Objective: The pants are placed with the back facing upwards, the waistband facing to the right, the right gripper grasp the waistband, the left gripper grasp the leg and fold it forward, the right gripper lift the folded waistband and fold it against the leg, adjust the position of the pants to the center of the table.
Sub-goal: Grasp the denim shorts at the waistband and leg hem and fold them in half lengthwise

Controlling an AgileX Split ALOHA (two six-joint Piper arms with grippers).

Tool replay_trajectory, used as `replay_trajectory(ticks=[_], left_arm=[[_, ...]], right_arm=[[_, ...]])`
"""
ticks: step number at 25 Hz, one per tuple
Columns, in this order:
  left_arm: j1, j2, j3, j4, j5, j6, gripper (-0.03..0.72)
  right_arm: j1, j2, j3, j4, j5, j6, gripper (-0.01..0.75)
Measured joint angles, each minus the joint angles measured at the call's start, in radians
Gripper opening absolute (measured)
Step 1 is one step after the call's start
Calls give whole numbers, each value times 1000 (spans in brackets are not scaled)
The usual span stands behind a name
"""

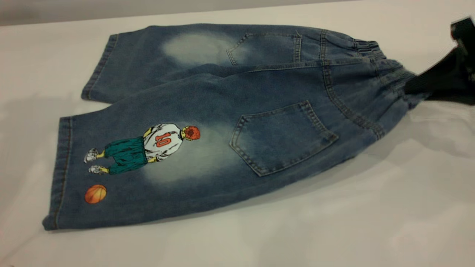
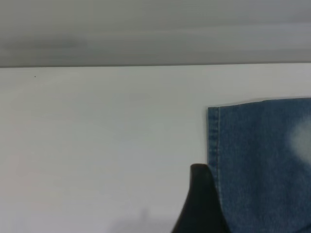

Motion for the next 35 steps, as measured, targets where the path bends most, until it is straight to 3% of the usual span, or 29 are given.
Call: replay_trajectory(ticks=[4,8,16,23,35], left_arm=[[0,0,2,-27,9,0,497],[-10,14,21,-100,113,25,497],[-121,17,167,-137,249,34,497],[-223,16,357,-132,244,-35,497],[-223,29,568,-136,94,-84,497]], right_arm=[[17,-55,0,0,-4,10,34],[71,-61,-29,-3,-7,11,34],[119,-61,-79,-42,-9,48,34],[119,-61,-79,-68,-44,56,34],[119,-61,-79,-74,-47,57,34]])
